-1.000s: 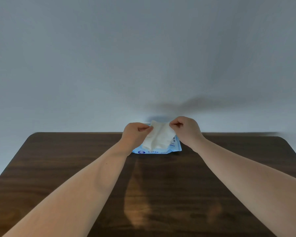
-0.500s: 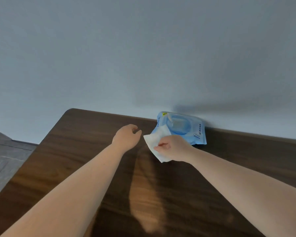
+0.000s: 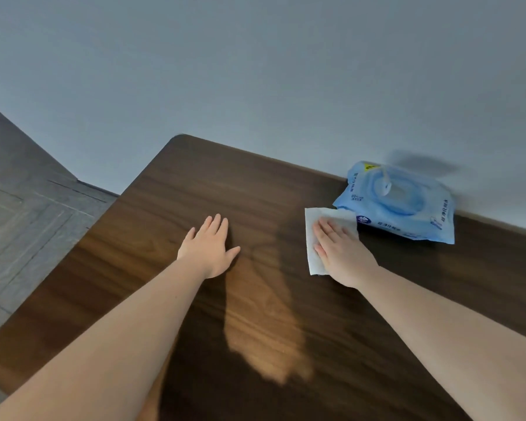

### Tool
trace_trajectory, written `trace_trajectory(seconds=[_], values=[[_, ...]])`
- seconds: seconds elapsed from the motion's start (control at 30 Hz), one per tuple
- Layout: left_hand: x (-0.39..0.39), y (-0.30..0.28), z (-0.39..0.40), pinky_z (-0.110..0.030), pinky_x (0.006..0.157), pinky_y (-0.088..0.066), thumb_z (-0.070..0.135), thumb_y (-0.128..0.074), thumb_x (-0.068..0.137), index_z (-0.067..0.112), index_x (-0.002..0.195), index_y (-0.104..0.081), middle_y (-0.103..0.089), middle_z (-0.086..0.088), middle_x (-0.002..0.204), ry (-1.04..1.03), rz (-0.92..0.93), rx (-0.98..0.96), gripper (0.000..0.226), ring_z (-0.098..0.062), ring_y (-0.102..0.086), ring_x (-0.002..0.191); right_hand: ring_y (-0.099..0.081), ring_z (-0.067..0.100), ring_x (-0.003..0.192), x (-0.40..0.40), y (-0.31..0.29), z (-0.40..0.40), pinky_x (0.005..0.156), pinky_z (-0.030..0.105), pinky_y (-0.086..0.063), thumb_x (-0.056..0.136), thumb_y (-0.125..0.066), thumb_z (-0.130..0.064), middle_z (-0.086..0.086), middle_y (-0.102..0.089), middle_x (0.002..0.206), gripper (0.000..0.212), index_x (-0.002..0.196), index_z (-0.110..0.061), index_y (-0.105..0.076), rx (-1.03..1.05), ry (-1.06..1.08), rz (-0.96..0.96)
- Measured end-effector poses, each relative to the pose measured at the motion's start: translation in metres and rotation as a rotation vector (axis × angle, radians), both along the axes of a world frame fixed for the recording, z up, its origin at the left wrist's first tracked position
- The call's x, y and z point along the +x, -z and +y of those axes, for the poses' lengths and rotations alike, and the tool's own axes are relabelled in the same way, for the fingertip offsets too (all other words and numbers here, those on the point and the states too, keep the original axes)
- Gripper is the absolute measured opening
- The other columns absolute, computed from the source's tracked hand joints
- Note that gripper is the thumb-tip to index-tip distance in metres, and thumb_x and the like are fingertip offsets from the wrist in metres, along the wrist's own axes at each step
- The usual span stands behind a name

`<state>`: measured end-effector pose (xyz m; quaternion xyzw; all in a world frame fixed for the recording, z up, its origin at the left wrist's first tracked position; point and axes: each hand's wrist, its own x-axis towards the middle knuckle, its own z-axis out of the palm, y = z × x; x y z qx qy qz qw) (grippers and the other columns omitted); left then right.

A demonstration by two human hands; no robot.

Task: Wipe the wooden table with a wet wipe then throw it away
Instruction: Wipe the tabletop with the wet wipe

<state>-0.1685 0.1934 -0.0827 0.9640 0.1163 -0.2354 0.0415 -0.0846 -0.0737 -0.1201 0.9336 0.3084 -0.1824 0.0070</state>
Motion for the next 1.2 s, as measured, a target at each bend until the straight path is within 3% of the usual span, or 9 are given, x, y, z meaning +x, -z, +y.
trace_trajectory(seconds=[0.3,0.47,0.73,0.93,1.2], values=[[-0.039,0.021,0.089,-0.039,0.119,-0.002,0.088,-0.012,0.067,0.007,0.148,0.013,0.016,-0.009,0.158,-0.147,0.031,0.076,0.118,-0.022,0.012,0.146,0.016,0.018,0.145,-0.007,0.009,0.158,0.117,0.038,0.010,0.100,-0.006,-0.043,0.004,0.015,0.159,0.059,0.149,-0.014,0.010,0.095,0.084,0.066],[-0.049,0.033,0.108,-0.041,0.118,0.005,0.090,-0.010,0.064,0.012,0.146,0.020,0.023,-0.005,0.157,-0.131,-0.006,0.000,0.117,-0.020,0.020,0.144,0.016,0.022,0.146,-0.014,0.015,0.252,0.117,0.040,0.011,0.099,-0.006,-0.046,0.005,0.016,0.159,0.061,0.149,-0.016,0.012,0.103,0.000,0.079],[-0.049,0.041,0.115,-0.044,0.118,0.007,0.087,-0.027,0.071,0.018,0.146,0.022,0.023,-0.002,0.157,-0.170,-0.093,-0.123,0.113,-0.019,0.021,0.144,0.019,0.020,0.145,0.002,0.019,0.339,0.116,0.041,0.014,0.099,-0.006,-0.046,0.002,0.018,0.159,0.061,0.149,-0.018,0.013,0.105,-0.094,0.098],[-0.053,0.043,0.115,-0.043,0.118,0.007,0.086,-0.026,0.072,0.018,0.148,0.016,0.017,-0.003,0.158,-0.173,-0.143,-0.106,0.111,-0.021,0.016,0.145,0.019,0.021,0.145,0.008,0.023,0.362,0.117,0.044,0.012,0.098,-0.008,-0.049,0.002,0.017,0.159,0.062,0.150,-0.021,0.011,0.105,-0.161,0.075],[-0.053,0.040,0.116,-0.044,0.119,0.004,0.088,-0.021,0.071,0.014,0.147,0.017,0.020,-0.004,0.158,-0.160,-0.061,-0.057,0.113,-0.021,0.017,0.144,0.015,0.018,0.146,0.001,0.016,0.313,0.116,0.040,0.011,0.099,-0.009,-0.048,0.001,0.014,0.160,0.061,0.150,-0.019,0.010,0.111,-0.114,0.079]])
